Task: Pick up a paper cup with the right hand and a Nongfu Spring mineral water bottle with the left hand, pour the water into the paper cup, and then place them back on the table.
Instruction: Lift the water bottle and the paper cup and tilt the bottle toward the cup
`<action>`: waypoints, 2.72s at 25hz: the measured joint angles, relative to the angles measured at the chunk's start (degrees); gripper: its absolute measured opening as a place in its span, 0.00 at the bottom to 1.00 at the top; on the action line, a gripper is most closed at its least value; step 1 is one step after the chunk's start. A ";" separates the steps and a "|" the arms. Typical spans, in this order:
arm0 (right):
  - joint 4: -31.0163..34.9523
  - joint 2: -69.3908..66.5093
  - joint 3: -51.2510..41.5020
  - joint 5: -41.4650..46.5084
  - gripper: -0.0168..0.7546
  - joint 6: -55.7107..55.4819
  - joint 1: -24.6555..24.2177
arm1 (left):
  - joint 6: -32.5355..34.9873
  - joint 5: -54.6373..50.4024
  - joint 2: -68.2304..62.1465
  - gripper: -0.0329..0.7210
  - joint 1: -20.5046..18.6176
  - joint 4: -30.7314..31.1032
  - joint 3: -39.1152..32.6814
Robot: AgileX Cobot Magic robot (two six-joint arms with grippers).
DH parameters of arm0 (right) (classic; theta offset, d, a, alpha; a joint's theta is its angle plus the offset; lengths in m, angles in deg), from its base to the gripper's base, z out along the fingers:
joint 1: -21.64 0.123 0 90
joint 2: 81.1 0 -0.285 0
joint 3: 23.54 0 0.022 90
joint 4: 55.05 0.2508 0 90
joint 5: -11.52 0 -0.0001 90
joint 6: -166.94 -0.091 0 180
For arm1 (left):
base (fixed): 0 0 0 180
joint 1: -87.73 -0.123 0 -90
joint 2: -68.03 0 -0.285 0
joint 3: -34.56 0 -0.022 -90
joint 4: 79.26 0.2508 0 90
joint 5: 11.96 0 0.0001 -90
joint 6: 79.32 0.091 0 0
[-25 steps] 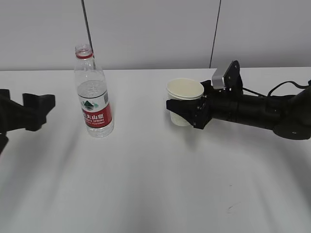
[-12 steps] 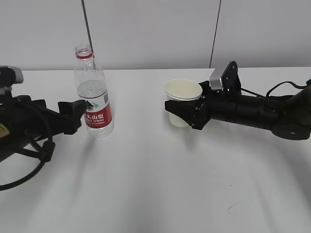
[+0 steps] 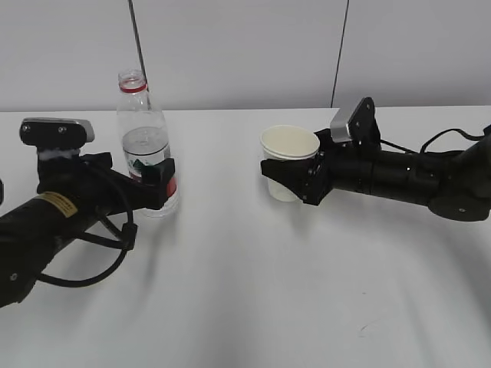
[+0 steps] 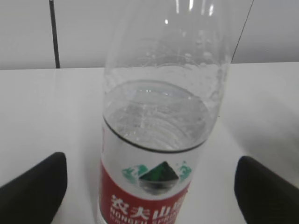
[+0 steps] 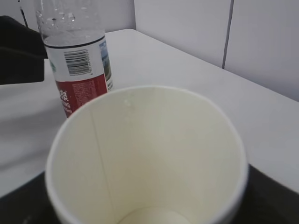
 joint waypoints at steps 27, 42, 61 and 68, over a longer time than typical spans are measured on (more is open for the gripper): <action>-0.59 0.00 0.00 1.08 0.70 -0.14 0.00 | 3.78 5.55 -14.73 0.62 -1.54 1.79 12.81; -0.77 0.00 0.00 1.08 0.70 -3.15 8.63 | 6.00 1.58 -14.88 0.61 -16.41 24.48 22.10; 3.21 -4.52 9.78 1.98 0.70 -2.04 15.34 | 29.65 -3.82 -15.34 0.61 -18.60 36.92 29.56; 5.50 -5.56 10.15 1.64 0.70 1.00 15.58 | 36.65 2.01 -15.34 0.61 -18.60 37.10 29.60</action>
